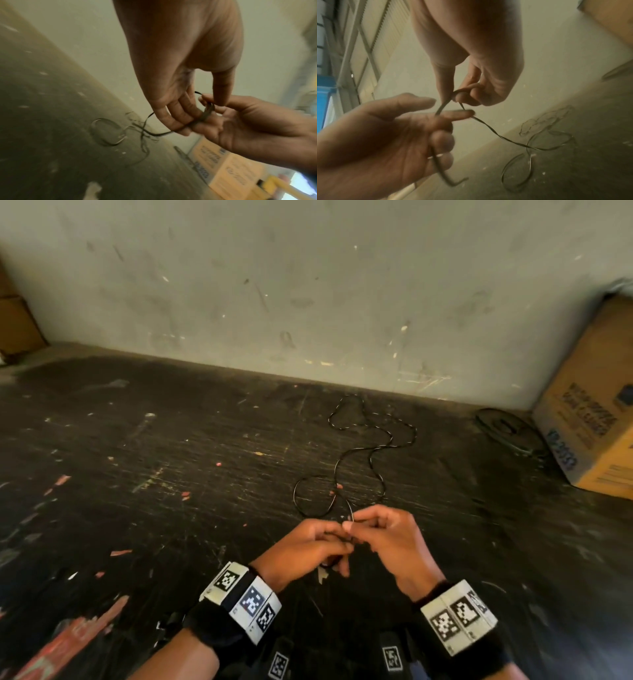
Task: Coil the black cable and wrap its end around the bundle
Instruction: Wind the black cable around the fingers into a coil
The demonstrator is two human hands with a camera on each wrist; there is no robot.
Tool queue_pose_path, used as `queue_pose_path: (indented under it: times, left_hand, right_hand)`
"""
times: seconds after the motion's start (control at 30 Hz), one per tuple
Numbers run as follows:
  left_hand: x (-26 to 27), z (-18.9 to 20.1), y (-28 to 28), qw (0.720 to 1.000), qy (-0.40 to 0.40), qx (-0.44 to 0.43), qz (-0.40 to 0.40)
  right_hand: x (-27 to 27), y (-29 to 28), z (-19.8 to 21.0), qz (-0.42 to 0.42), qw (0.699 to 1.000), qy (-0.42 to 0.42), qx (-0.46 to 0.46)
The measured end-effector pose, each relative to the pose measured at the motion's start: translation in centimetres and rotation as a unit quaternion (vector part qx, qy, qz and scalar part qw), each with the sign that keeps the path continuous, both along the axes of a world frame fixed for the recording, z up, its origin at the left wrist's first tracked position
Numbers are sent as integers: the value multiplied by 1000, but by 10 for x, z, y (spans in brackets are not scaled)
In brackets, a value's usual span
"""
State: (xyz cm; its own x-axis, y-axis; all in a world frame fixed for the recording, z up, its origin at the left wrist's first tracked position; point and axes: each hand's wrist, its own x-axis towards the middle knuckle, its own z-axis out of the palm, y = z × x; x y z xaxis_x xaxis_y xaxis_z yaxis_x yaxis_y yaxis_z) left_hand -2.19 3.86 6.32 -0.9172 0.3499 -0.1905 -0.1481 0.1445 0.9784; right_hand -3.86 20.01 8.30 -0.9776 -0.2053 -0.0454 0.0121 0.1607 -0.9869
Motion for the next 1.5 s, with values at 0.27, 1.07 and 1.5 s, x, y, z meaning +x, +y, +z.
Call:
queue_pose_path:
  times: [0.27, 1.07, 1.5]
  left_hand:
    - [-1, 55, -5, 979, -45, 175, -91]
    - [47, 59, 21, 920, -113, 370, -62]
    - [52, 60, 57, 927, -94, 356, -76]
  right_hand:
    - [-1, 12, 18, 16, 953, 247, 177]
    - [-4, 43, 23, 135, 902, 361, 196]
    - [17, 76, 5, 90, 937, 252, 223]
